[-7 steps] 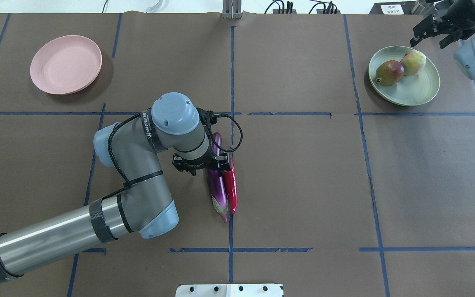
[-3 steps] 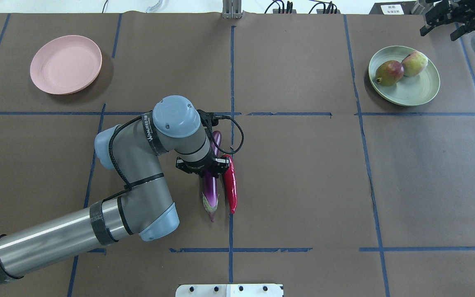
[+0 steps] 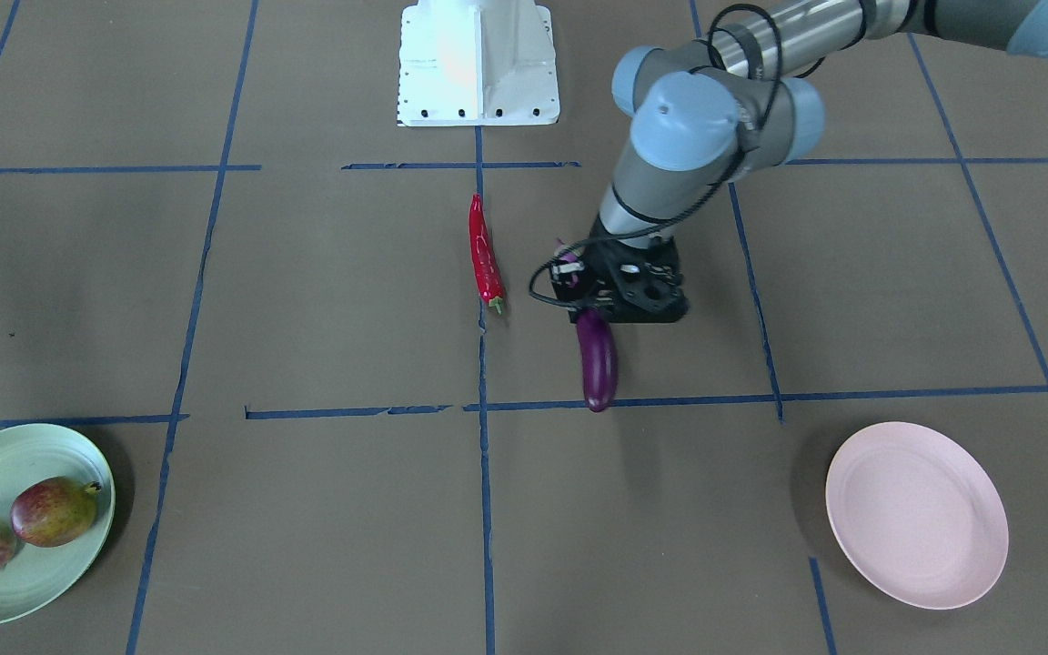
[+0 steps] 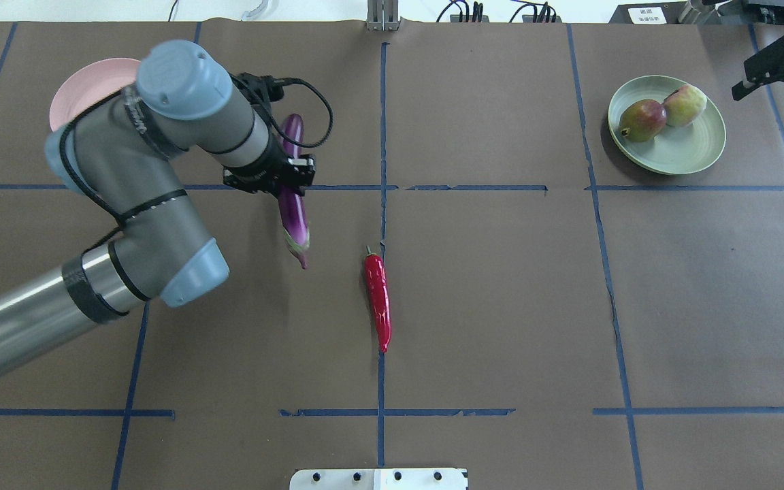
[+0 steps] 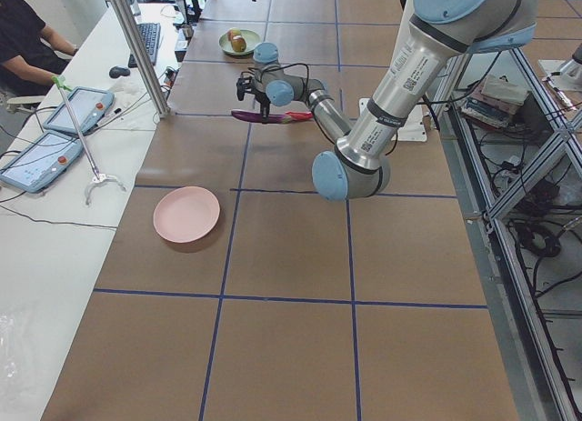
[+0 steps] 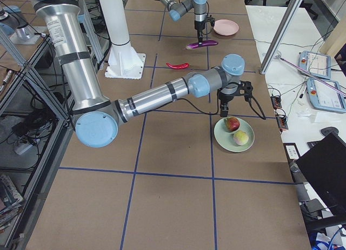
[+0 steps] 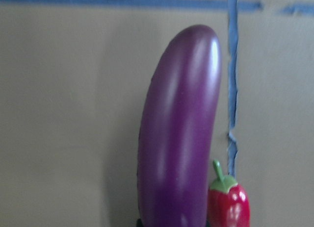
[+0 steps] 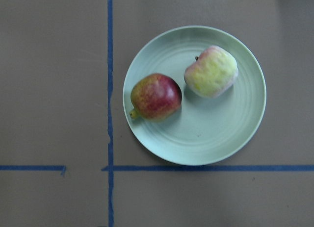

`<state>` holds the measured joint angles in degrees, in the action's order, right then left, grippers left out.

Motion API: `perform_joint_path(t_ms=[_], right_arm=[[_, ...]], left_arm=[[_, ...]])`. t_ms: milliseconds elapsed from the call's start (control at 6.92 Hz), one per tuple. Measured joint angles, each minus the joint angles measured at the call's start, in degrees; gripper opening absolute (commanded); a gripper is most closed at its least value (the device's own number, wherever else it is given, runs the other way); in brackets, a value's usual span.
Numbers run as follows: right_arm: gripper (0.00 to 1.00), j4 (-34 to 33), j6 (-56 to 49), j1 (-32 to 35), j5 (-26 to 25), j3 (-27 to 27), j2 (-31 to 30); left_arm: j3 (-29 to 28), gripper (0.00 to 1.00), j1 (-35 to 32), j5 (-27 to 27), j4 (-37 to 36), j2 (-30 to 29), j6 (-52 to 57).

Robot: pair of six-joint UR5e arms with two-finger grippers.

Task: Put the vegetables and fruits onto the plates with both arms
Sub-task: 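Grasp the eggplant with the left gripper and lift it toward the pink plate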

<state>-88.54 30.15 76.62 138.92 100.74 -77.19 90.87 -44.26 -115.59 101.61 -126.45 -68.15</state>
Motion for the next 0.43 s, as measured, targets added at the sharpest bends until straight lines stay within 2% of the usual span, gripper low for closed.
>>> perform_joint_path(t_ms=[145,434], right_arm=[[1.0,-0.2,0.1,-0.1,0.1,4.3,-4.1],[1.0,-0.3,1.0,-0.6,0.5,7.4,-6.8]], left_arm=[[-2.8,0.01,-5.4,-0.2,1.6,1.9,2.0],[-14.9,0.05,-13.5,-0.8,7.1,2.9,6.9]])
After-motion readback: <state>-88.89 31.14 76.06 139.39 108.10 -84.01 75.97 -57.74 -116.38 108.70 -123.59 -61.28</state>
